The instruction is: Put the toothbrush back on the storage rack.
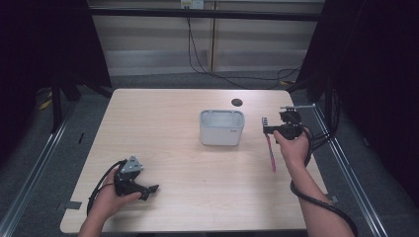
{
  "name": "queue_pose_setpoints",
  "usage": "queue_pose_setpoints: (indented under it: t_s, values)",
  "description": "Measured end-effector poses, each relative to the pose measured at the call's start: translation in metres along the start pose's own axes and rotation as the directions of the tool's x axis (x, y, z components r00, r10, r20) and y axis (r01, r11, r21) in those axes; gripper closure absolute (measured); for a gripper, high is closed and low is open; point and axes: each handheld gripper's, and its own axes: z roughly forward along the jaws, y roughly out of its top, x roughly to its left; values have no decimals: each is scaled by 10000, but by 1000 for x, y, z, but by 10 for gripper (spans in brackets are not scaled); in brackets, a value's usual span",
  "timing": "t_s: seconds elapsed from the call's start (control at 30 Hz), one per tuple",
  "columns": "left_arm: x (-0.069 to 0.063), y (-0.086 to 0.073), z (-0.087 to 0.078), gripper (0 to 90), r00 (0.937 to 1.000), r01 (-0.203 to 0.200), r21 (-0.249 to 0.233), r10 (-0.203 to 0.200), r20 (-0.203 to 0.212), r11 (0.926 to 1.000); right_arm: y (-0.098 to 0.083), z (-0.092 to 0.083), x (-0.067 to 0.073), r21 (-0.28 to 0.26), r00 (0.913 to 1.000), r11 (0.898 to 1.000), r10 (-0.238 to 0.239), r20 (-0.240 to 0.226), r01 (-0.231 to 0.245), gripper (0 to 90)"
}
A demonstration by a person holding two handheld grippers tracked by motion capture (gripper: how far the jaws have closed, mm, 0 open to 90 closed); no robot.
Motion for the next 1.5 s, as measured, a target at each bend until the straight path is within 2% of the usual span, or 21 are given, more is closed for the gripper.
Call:
queue_pose_setpoints:
  t_s: [0.5, 0.83, 1.17, 1.4, 1.5]
  values:
    - [0, 0, 0, 0, 10000, -9, 11, 9, -25, 10000, 16, -12, 13, -721, 9985, 9963, -485, -268, 465, 867]
    - [0, 0, 0, 0, 10000, -4, 1, 4, -2, 10000, 23, -18, 18, -1370, 9977, 9896, -505, -452, 438, 867]
    - [0, 0, 0, 0, 10000, -14, 0, 14, -24, 10000, 29, -21, 26, -1955, 9952, 9790, -719, -658, 578, 867]
    - [0, 0, 0, 0, 10000, -7, 0, 7, -6, 10000, 35, -26, 33, -2498, 9927, 9650, -996, -687, 795, 867]
    - [0, 0, 0, 0, 10000, -10, -3, 10, -23, 10000, 37, -28, 35, -2594, 9921, 9626, -1009, -750, 783, 867]
